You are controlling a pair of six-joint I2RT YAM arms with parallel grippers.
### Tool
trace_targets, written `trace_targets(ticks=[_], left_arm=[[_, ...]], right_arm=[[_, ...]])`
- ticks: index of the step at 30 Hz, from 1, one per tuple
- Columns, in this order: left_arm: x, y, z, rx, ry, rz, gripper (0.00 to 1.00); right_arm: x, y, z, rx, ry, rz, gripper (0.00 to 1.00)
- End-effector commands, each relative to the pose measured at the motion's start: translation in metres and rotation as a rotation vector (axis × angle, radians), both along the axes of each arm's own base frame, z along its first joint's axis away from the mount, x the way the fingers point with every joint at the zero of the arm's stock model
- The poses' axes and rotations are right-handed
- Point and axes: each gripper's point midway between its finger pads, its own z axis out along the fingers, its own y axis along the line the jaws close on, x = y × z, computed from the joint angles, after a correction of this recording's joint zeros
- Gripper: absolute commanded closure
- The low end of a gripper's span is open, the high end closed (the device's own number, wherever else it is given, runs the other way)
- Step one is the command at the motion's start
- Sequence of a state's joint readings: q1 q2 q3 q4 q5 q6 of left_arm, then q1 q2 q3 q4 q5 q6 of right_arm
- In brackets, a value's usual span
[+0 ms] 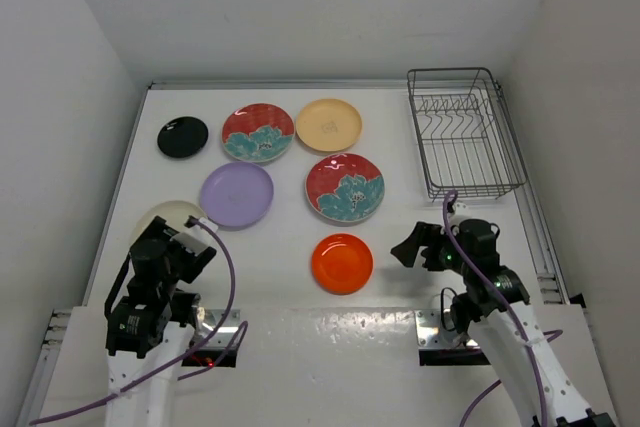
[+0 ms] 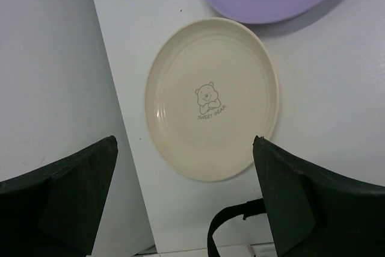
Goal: Load the plates into the dish rack
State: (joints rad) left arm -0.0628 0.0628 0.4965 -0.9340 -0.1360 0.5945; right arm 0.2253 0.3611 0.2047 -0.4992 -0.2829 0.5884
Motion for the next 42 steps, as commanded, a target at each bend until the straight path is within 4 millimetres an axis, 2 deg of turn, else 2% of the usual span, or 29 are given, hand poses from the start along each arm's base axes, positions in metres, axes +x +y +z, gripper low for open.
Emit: trace_targets(ticks=[1, 3, 4, 5, 6, 7, 8, 9, 10, 12, 13, 14, 15, 16, 18, 19, 20, 21, 22, 23, 24, 25, 26, 27, 29, 33, 36, 39, 42], left_arm=[[0.003, -0.001, 0.021, 0.003, -0.055, -0.009, 0.00], [0.005, -0.008, 0.030, 0.037, -0.060, -0.088, 0.00], [0.005, -0.013, 0.049, 0.038, -0.101, -0.120, 0.00], [0.005, -0.017, 0.060, 0.047, -0.118, -0.154, 0.00], [0.008, -0.027, 0.067, 0.033, -0.114, -0.214, 0.00], [0.008, -0.032, 0.092, 0.033, -0.166, -0.242, 0.00], [0.011, -0.036, 0.106, 0.016, -0.188, -0.256, 0.00], [0.015, -0.039, 0.116, -0.008, -0.194, -0.261, 0.00], [0.027, -0.041, 0.133, -0.032, -0.184, -0.250, 0.00], [0.045, -0.041, 0.138, -0.118, -0.115, -0.190, 0.00], [0.055, -0.035, 0.137, -0.136, -0.066, -0.129, 0.00], [0.076, -0.035, 0.127, -0.159, 0.061, -0.092, 0.00], [0.084, -0.039, 0.120, -0.185, 0.138, -0.080, 0.02], [0.093, -0.042, 0.113, -0.190, 0.212, -0.083, 0.07], [0.119, -0.051, 0.102, -0.216, 0.367, -0.102, 0.12], [0.130, -0.056, 0.102, -0.239, 0.386, -0.109, 0.13], [0.139, -0.062, 0.102, -0.256, 0.400, -0.129, 0.13], [0.157, -0.061, 0.115, -0.276, 0.353, -0.122, 0.13], [0.172, -0.062, 0.107, -0.286, 0.373, -0.111, 0.13], [0.182, -0.059, 0.107, -0.287, 0.360, -0.104, 0.13], [0.197, -0.060, 0.112, -0.296, 0.315, -0.103, 0.13], [0.206, -0.059, 0.111, -0.304, 0.300, -0.081, 0.13], [0.216, -0.060, 0.108, -0.314, 0.294, -0.075, 0.13], [0.226, -0.063, 0.110, -0.329, 0.266, -0.085, 0.13], [0.237, -0.074, 0.097, -0.374, 0.296, -0.118, 0.13], [0.248, -0.091, 0.079, -0.452, 0.362, -0.159, 0.13], [0.257, -0.098, 0.071, -0.493, 0.385, -0.170, 0.13], [0.258, -0.100, 0.068, -0.501, 0.396, -0.176, 0.13], [0.256, -0.098, 0.063, -0.496, 0.405, -0.166, 0.13]], right_arm=[[0.019, 0.005, 0.039, 0.047, -0.107, -0.020, 0.00], [0.019, 0.020, 0.057, 0.115, -0.149, 0.050, 0.00], [0.024, 0.025, 0.070, 0.142, -0.201, 0.075, 0.00], [0.032, 0.030, 0.095, 0.163, -0.291, 0.100, 0.00], [0.035, 0.033, 0.104, 0.169, -0.319, 0.108, 0.00], [0.044, 0.030, 0.117, 0.157, -0.370, 0.079, 0.00], [0.053, 0.028, 0.153, 0.118, -0.447, 0.084, 0.00], [0.059, 0.031, 0.152, 0.078, -0.415, 0.096, 0.00], [0.067, 0.018, 0.127, -0.034, -0.292, 0.035, 0.00], [0.083, 0.026, 0.191, -0.151, -0.417, 0.103, 0.00], [0.107, 0.026, 0.180, -0.280, -0.333, 0.105, 0.00], [0.112, 0.024, 0.176, -0.373, -0.307, 0.089, 0.00], [0.123, 0.038, 0.216, -0.374, -0.382, 0.098, 0.00], [0.141, 0.050, 0.179, -0.475, -0.287, 0.169, 0.00], [0.160, 0.076, 0.177, -0.418, -0.247, 0.211, 0.00], [0.172, 0.086, 0.161, -0.360, -0.200, 0.228, 0.00], [0.179, 0.093, 0.147, -0.325, -0.155, 0.240, 0.17], [0.191, 0.085, 0.145, -0.236, -0.103, 0.182, 0.28], [0.195, 0.090, 0.142, -0.143, -0.050, 0.138, 0.38], [0.202, 0.091, 0.118, -0.095, 0.056, 0.086, 0.44], [0.205, 0.090, 0.111, -0.072, 0.095, 0.066, 0.43], [0.211, 0.074, 0.102, -0.064, 0.147, -0.009, 0.34], [0.214, 0.072, 0.079, -0.077, 0.214, -0.039, 0.27], [0.217, 0.064, 0.071, -0.095, 0.231, -0.071, 0.24], [0.215, 0.055, 0.049, -0.117, 0.287, -0.127, 0.17], [0.205, 0.047, 0.028, -0.152, 0.309, -0.191, 0.15], [0.186, 0.051, -0.002, -0.113, 0.390, -0.209, 0.13], [0.181, 0.052, -0.024, -0.093, 0.443, -0.242, 0.15], [0.189, 0.061, -0.039, -0.033, 0.428, -0.224, 0.16]])
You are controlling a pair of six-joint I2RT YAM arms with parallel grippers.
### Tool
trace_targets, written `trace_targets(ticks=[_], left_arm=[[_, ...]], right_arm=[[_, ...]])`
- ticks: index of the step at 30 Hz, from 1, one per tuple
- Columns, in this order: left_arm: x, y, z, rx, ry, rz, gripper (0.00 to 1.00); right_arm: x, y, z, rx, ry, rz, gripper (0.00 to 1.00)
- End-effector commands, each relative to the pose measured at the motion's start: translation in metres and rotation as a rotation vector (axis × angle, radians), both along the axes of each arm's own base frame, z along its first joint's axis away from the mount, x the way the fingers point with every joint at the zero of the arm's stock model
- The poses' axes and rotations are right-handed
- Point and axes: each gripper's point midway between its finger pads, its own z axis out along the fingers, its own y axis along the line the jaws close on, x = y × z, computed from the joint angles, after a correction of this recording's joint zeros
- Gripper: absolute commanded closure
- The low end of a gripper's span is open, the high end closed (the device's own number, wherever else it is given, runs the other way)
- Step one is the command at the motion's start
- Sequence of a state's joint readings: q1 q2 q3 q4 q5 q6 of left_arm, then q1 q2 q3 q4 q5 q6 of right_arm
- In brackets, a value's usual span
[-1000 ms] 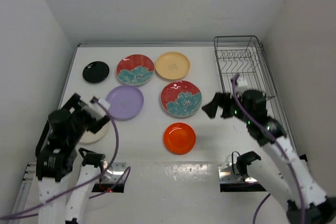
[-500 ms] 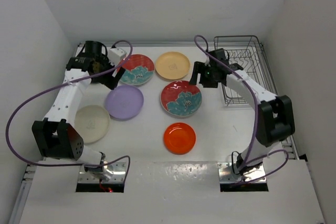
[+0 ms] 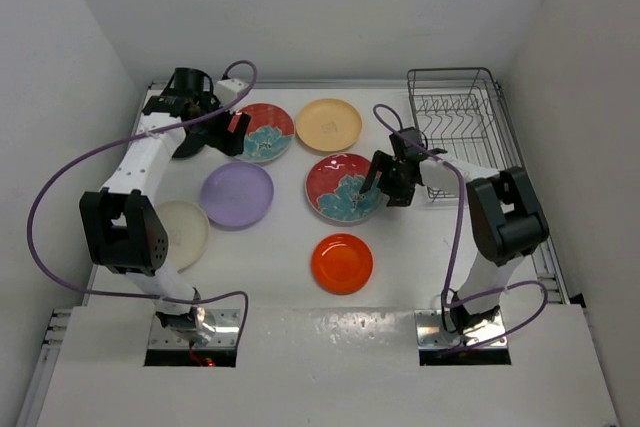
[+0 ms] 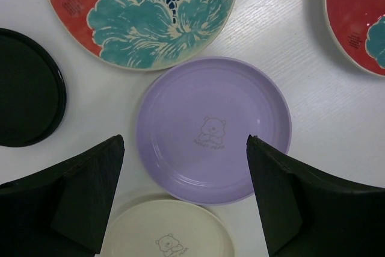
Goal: Load the plates into the dish rack
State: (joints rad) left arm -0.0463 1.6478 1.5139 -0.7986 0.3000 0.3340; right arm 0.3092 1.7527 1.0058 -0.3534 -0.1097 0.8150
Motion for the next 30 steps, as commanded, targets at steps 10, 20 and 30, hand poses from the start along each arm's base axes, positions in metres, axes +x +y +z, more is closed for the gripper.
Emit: trace_targets(ticks=[10, 20, 30], left_arm=[[-0.002, -0.005, 0.028, -0.066, -0.074, -0.011, 0.12], [-0.007, 0.010, 0.037, -0.099, -0.094, 0.015, 0.12], [-0.011, 0.012, 0.041, -0.105, -0.105, 0.018, 0.12]], right_arm=[[0.039, 0.033, -0.033, 0.254, -0.061, -0.123, 0.52], [0.029, 0.045, -0.025, 0.262, -0.145, 0.034, 1.00], [0.058, 0.059, 0.091, 0.234, -0.488, 0.272, 1.00]])
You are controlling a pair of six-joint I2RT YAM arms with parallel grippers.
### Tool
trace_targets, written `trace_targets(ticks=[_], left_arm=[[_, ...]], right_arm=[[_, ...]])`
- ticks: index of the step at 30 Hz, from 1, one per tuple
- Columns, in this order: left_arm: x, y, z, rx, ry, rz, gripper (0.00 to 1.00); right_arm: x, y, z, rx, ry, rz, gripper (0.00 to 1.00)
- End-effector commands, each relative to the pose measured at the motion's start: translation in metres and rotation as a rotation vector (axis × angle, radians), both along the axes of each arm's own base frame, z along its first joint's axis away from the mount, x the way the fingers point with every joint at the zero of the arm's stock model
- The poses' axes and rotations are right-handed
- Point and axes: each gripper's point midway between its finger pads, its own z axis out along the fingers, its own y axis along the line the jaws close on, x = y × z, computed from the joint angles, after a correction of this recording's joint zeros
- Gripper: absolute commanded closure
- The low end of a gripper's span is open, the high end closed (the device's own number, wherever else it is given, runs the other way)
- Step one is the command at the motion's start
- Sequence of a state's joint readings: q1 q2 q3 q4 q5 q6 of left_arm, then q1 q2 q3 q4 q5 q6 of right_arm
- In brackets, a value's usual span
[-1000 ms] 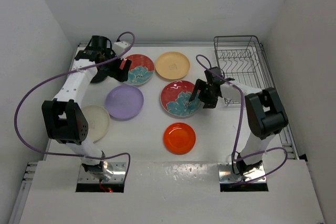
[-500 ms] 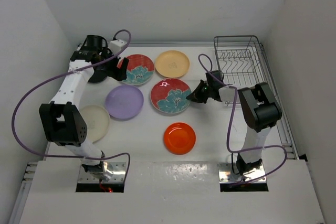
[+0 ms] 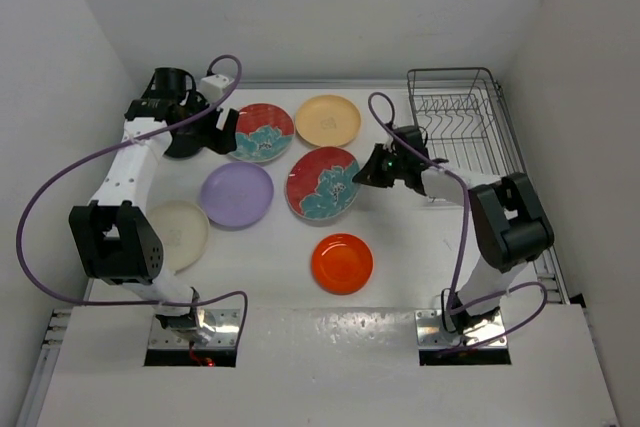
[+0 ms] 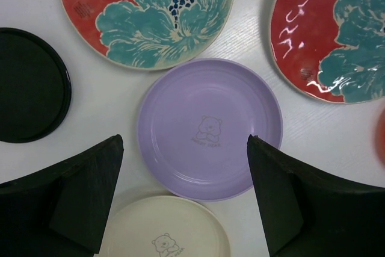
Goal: Load the plates into the dish rack
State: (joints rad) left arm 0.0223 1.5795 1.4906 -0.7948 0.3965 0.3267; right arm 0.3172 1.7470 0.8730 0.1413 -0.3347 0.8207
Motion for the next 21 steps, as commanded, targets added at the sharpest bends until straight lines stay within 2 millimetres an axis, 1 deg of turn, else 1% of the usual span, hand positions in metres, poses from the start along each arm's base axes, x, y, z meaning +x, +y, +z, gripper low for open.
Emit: trace_targets(ticks=[1, 2, 3, 4, 5, 6, 7, 8, 9, 10, 11, 12, 13, 14, 15, 16, 17, 18, 19, 20, 21], left_arm=[[-0.002, 0.001, 0.020, -0.024, -0.059, 0.005, 0.12], [-0.002, 0.001, 0.020, -0.024, -0.059, 0.005, 0.12], [-0.002, 0.001, 0.020, -0.024, -0.059, 0.005, 0.12], [-0.002, 0.001, 0.020, -0.024, -0.059, 0.005, 0.12], [-0.002, 0.001, 0.020, -0.024, -0.059, 0.005, 0.12], [-0.002, 0.005, 0.020, -0.024, -0.060, 0.014, 0.12], [-0.002, 0.005, 0.020, -0.024, -0.060, 0.014, 0.12], [-0.002, 0.005, 0.020, -0.024, -0.060, 0.014, 0.12], [-0.002, 0.005, 0.020, -0.024, -0.060, 0.014, 0.12], [0.000, 0.005, 0.023, -0.023, -0.069, 0.014, 0.12], [0.000, 0.008, 0.023, -0.023, -0.069, 0.023, 0.12], [0.001, 0.008, 0.019, -0.023, -0.058, 0.024, 0.12], [0.003, 0.009, 0.023, -0.023, -0.069, 0.024, 0.12], [0.003, 0.009, 0.023, -0.023, -0.069, 0.024, 0.12], [0.004, 0.009, 0.019, -0.023, -0.058, 0.024, 0.12], [0.005, 0.009, 0.023, -0.023, -0.067, 0.024, 0.12], [0.007, 0.010, 0.018, -0.017, -0.057, 0.030, 0.12], [0.008, 0.010, 0.022, -0.016, -0.066, 0.030, 0.12], [0.008, 0.010, 0.016, -0.017, -0.044, 0.030, 0.12], [0.010, 0.014, 0.021, -0.016, -0.058, 0.039, 0.12], [0.011, 0.014, 0.018, -0.017, -0.049, 0.039, 0.12]], right_arm=[[0.034, 0.011, 0.086, -0.057, -0.276, 0.116, 1.00], [0.043, 0.010, 0.111, -0.102, -0.364, 0.163, 1.00], [0.040, 0.010, 0.113, -0.124, -0.356, 0.183, 1.00], [0.049, 0.009, 0.132, -0.136, -0.408, 0.182, 1.00], [0.056, 0.003, 0.149, -0.171, -0.473, 0.194, 1.00], [0.061, -0.003, 0.159, -0.177, -0.497, 0.181, 1.00], [0.072, -0.010, 0.181, -0.191, -0.554, 0.172, 1.00], [0.077, -0.021, 0.186, -0.204, -0.557, 0.151, 1.00], [0.079, -0.023, 0.190, -0.213, -0.562, 0.154, 1.00], [0.086, -0.028, 0.200, -0.229, -0.591, 0.149, 1.00], [0.095, -0.041, 0.211, -0.252, -0.614, 0.127, 1.00], [0.096, -0.043, 0.215, -0.258, -0.621, 0.126, 1.00], [0.103, -0.048, 0.229, -0.272, -0.655, 0.119, 1.00], [0.110, -0.059, 0.243, -0.284, -0.679, 0.092, 1.00], [0.115, -0.064, 0.258, -0.306, -0.719, 0.084, 1.00], [0.122, -0.078, 0.266, -0.335, -0.727, 0.037, 1.00], [0.129, -0.088, 0.297, -0.346, -0.788, -0.001, 1.00], [0.137, -0.100, 0.299, -0.376, -0.795, -0.029, 1.00], [0.145, -0.120, 0.306, -0.408, -0.801, -0.086, 1.00], [0.154, -0.139, 0.335, -0.423, -0.851, -0.143, 1.00], [0.161, -0.156, 0.338, -0.452, -0.852, -0.180, 1.00]])
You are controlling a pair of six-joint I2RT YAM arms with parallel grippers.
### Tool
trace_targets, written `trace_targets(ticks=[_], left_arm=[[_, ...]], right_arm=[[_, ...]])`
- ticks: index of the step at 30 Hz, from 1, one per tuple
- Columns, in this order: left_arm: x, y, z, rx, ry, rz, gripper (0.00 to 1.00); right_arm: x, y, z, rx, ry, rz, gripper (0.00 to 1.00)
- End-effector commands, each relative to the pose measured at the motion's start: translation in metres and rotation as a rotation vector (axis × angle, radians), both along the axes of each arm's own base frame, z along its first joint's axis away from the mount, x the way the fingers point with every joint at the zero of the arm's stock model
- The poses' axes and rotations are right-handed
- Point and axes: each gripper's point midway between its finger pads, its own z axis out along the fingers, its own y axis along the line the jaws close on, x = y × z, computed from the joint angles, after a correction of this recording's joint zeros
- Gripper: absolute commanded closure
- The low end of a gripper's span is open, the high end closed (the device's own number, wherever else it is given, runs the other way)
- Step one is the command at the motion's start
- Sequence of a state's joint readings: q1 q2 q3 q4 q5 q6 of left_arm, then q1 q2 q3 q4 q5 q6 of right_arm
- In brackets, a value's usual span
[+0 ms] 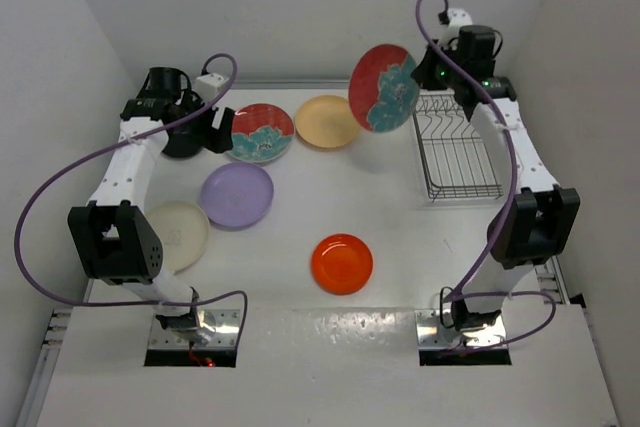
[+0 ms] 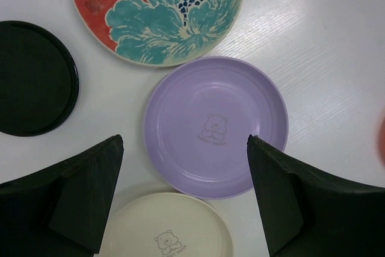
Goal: Load the plates into the dish rack
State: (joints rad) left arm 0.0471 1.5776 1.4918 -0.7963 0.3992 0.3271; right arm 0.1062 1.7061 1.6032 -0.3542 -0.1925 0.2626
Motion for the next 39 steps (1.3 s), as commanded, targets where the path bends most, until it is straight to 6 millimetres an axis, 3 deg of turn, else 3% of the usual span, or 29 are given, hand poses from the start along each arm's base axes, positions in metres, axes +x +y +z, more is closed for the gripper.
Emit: trace_targets(ticks=[1, 2, 3, 6, 11, 15, 20, 28, 39], left_arm=[[0.011, 0.005, 0.016, -0.009, -0.041, 0.010, 0.12], [0.013, 0.007, 0.019, 0.001, -0.050, 0.018, 0.12], [0.013, 0.008, 0.019, 0.006, -0.053, 0.012, 0.12], [0.016, 0.013, 0.013, 0.033, -0.031, 0.024, 0.12], [0.026, 0.012, 0.014, 0.062, -0.019, 0.017, 0.12], [0.036, -0.005, 0.007, 0.075, -0.001, -0.030, 0.12], [0.049, -0.019, -0.011, 0.061, 0.046, -0.056, 0.12], [0.056, -0.042, -0.031, 0.063, 0.085, -0.106, 0.12], [0.057, -0.053, -0.037, 0.073, 0.105, -0.128, 0.12]], right_arm=[[0.040, -0.051, 0.121, -0.017, -0.357, -0.128, 1.00], [0.042, -0.063, 0.150, -0.035, -0.421, -0.161, 1.00], [0.046, -0.088, 0.156, -0.073, -0.441, -0.208, 1.00], [0.056, -0.127, 0.177, -0.202, -0.504, -0.309, 1.00], [0.065, -0.183, 0.184, -0.434, -0.550, -0.424, 1.00], [0.066, -0.226, 0.175, -0.555, -0.529, -0.502, 1.00], [0.072, -0.242, 0.160, -0.671, -0.500, -0.496, 1.00], [0.077, -0.258, 0.158, -0.793, -0.517, -0.490, 1.00], [0.080, -0.269, 0.124, -0.966, -0.446, -0.474, 1.00]])
